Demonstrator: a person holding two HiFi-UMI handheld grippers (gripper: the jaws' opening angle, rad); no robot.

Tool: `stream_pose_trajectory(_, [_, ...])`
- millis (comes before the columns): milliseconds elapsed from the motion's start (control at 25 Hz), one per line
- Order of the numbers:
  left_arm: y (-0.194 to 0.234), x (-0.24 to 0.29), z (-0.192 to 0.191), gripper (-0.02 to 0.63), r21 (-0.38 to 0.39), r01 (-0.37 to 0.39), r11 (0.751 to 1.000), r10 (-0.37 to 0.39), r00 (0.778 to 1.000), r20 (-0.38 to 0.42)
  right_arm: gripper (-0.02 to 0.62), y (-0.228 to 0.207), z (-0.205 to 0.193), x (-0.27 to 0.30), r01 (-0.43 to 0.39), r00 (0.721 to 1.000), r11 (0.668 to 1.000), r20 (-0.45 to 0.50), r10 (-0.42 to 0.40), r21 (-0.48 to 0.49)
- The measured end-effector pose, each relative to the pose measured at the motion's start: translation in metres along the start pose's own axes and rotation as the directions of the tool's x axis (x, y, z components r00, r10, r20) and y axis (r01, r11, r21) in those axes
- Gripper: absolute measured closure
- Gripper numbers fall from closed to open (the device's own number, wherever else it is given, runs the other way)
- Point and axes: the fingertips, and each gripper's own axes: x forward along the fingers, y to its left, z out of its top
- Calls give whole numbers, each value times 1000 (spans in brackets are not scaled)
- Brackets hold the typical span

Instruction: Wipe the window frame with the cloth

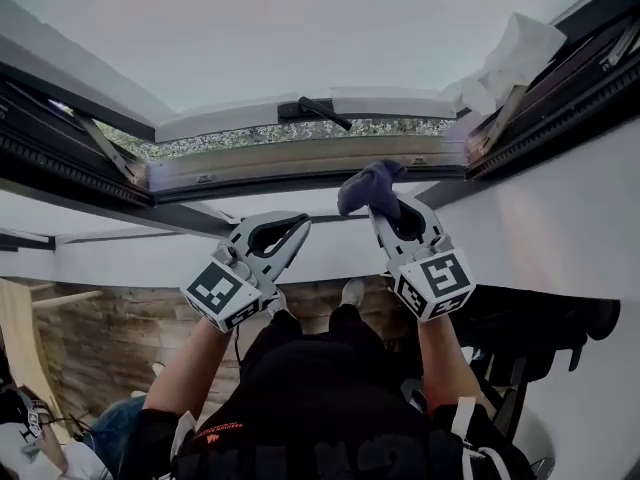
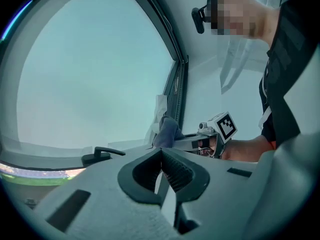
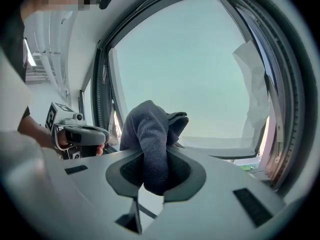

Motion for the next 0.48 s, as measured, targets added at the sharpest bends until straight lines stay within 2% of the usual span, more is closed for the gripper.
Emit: stream_pose_trajectory(480, [17,-51,47,586,39,-112,993,107,987,117,535,46,42,2,-101,993,995,54,101,0])
